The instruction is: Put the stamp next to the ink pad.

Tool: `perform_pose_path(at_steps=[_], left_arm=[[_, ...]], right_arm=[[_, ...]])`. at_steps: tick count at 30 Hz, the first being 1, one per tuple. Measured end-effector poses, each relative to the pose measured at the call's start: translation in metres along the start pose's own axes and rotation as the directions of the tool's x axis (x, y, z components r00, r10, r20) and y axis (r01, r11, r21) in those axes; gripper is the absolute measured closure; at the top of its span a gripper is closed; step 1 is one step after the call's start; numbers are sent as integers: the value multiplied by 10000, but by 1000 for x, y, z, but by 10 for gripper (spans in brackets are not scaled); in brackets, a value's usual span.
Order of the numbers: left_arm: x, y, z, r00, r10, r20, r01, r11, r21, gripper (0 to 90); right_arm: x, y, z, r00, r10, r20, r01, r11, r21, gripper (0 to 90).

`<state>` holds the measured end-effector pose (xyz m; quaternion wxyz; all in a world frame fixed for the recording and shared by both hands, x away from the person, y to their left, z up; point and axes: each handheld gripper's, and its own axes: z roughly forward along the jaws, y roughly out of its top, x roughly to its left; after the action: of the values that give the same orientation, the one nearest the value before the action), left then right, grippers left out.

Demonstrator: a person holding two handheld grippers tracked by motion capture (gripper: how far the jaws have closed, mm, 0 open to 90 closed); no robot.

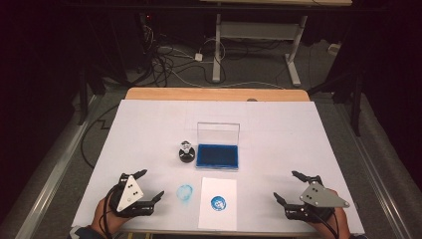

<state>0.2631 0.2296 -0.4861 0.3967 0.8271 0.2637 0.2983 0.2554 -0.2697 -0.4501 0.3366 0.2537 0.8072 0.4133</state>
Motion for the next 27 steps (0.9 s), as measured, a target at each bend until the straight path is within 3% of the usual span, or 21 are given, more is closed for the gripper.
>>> perform_pose_path(at_steps=[27], left_arm=[[3,1,3,9999,-88,76,88,10000,10,148]], right_arm=[[-2,1,1,9999,162,-34,-162,9999,-36,174]])
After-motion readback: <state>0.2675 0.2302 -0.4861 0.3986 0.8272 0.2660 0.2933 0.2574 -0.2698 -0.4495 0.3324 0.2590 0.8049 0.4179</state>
